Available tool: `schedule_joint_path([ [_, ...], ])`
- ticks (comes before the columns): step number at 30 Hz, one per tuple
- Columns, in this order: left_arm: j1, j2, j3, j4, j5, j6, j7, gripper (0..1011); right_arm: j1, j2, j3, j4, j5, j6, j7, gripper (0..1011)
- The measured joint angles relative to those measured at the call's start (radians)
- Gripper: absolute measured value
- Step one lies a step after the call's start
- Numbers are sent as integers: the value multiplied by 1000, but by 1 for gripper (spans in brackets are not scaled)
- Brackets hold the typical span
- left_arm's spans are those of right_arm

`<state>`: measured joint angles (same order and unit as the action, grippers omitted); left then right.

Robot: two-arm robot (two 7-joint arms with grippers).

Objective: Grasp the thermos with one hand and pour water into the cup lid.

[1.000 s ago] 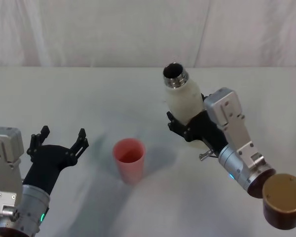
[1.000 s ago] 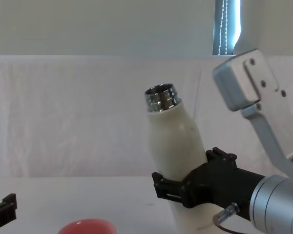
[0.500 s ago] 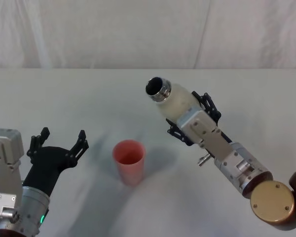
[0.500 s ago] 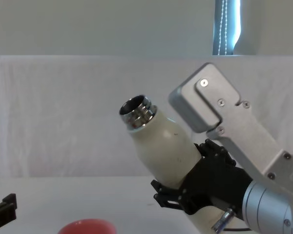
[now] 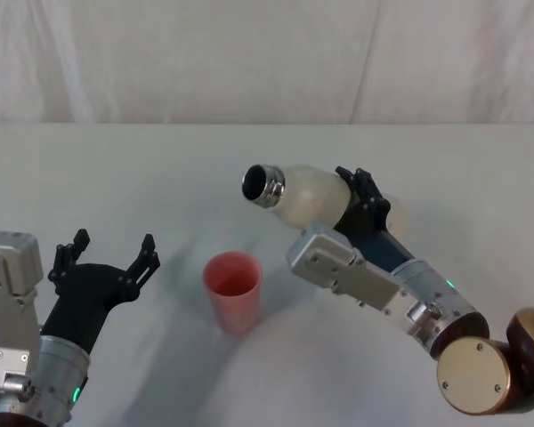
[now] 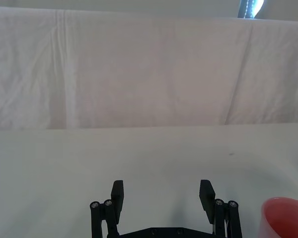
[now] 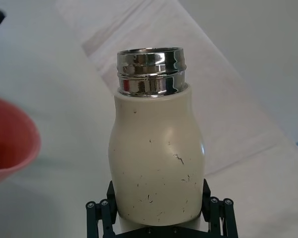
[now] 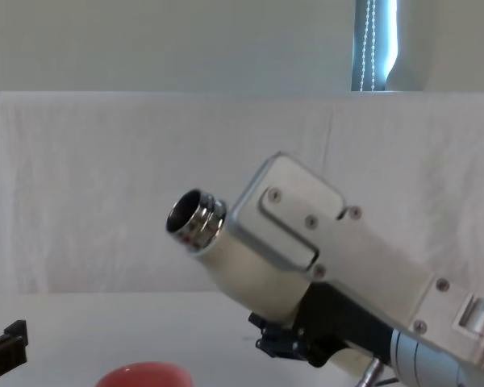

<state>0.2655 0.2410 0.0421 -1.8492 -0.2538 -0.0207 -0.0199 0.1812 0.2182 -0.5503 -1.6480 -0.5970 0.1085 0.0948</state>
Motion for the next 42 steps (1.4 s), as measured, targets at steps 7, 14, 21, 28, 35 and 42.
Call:
schedule_joint_path([
  [7,0,0,0,0,0,0,0,1001,6,18,-19,0,-78,0,21,961],
  [14,0,0,0,0,0,0,0,1001,14,41,-36,-6,-150,-4,44,961],
  [21,0,0,0,0,0,0,0,1001,23,57,-59,-6,-226,-1,47,961],
  [28,0,0,0,0,0,0,0,1001,30,61,-75,6,-292,11,33,961],
  [35,0,0,0,0,0,0,0,1001,45,61,-85,30,-343,20,15,961],
  [42,0,0,0,0,0,0,0,1001,54,67,-91,41,-382,30,7,961],
])
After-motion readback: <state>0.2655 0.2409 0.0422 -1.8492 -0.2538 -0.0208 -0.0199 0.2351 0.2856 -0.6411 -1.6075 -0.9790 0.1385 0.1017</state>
